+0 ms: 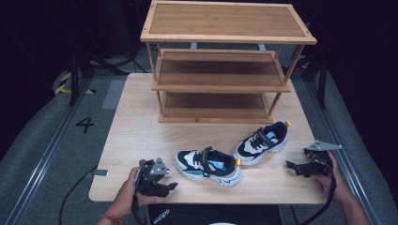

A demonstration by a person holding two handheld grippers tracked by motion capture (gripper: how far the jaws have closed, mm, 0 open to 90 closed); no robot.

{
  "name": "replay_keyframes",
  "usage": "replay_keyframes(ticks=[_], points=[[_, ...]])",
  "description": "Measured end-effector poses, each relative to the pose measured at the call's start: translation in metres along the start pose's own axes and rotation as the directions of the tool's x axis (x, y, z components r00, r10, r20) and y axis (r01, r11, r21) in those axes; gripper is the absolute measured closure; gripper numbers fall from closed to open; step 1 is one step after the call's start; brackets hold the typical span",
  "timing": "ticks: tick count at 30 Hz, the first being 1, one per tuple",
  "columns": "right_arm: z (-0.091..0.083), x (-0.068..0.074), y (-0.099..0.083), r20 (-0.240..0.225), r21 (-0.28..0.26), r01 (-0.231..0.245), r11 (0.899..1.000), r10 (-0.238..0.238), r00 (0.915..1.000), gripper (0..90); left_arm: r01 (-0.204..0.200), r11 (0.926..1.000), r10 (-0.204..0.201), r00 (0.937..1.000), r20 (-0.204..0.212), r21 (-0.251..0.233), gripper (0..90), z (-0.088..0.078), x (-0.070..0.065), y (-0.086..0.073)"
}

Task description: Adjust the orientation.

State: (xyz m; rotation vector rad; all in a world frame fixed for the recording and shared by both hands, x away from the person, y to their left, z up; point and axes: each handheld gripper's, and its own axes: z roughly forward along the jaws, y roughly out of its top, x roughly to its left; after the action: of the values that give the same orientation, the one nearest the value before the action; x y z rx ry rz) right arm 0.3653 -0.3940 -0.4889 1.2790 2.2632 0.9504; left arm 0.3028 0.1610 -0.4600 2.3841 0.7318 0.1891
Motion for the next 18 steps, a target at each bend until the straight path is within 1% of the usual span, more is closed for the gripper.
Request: replay_keyframes(ticks=[1, 3, 5, 6, 7, 9, 10, 11, 13, 15, 17, 18], points=[[0.0, 0.0, 0.0, 0.0, 0.0, -0.001, 1.0, 0.001, 1.0, 0.0, 0.006, 1.0, -0.006, 0.9999, 0.014, 0.002, 42.1, 0.002, -0.001, 0.002], [0.0, 0.0, 0.0, 0.0, -0.001, -0.003, 1.0, 0.003, 1.0, 0.0, -0.024, 0.9994, 0.024, 0.9995, -0.021, 0.023, 42.6, 0.006, -0.005, 0.006], [0.0, 0.0, 0.0, 0.0, 0.0, -0.003, 1.0, 0.003, 1.0, 0.0, -0.016, 0.9999, 0.016, 0.9997, -0.017, -0.001, 42.7, 0.008, -0.004, 0.008], [0.0, 0.0, 0.0, 0.0, -0.001, -0.002, 1.0, 0.002, 1.0, 0.0, -0.012, 0.9999, 0.012, 0.9994, -0.033, 0.001, 44.1, 0.009, -0.003, 0.01], [0.0, 0.0, 0.0, 0.0, -0.001, -0.003, 1.0, 0.003, 1.0, 0.0, -0.015, 0.9999, 0.015, 0.9991, -0.04, -0.002, 44.4, 0.01, -0.001, 0.013], [0.0, 0.0, 0.0, 0.0, -0.001, -0.003, 1.0, 0.003, 1.0, 0.0, -0.008, 0.9999, 0.007, 0.9994, -0.033, -0.009, 44.3, 0.011, 0.001, 0.014], [0.0, 0.0, 0.0, 0.0, -0.001, -0.003, 1.0, 0.003, 1.0, 0.0, 0.007, 0.9996, -0.008, 0.9994, -0.033, -0.029, 44.3, 0.013, 0.004, 0.018], [0.0, 0.0, 0.0, 0.0, -0.001, -0.003, 1.0, 0.003, 1.0, 0.0, -0.003, 0.9998, 0.002, 0.9989, -0.047, -0.021, 44.4, 0.014, 0.006, 0.021], [0.0, 0.0, 0.0, 0.0, -0.001, -0.002, 1.0, 0.002, 1.0, 0.0, -0.003, 0.9998, 0.002, 0.998, -0.064, -0.022, 45.1, 0.017, 0.01, 0.025], [0.0, 0.0, 0.0, 0.0, -0.001, -0.003, 1.0, 0.003, 1.0, 0.0, 0.024, 0.9986, -0.027, 0.9978, -0.06, -0.048, 45.3, 0.019, 0.018, 0.029], [0.0, 0.0, 0.0, 0.0, -0.001, -0.002, 1.0, 0.002, 1.0, 0.0, 0.028, 0.9986, -0.031, 0.997, -0.071, -0.045, 45.3, 0.023, 0.025, 0.034], [0.0, 0.0, 0.0, 0.0, -0.001, -0.003, 1.0, 0.003, 1.0, 0.0, 0.035, 0.9982, -0.038, 0.9971, -0.066, -0.049, 45.2, 0.025, 0.027, 0.036]])
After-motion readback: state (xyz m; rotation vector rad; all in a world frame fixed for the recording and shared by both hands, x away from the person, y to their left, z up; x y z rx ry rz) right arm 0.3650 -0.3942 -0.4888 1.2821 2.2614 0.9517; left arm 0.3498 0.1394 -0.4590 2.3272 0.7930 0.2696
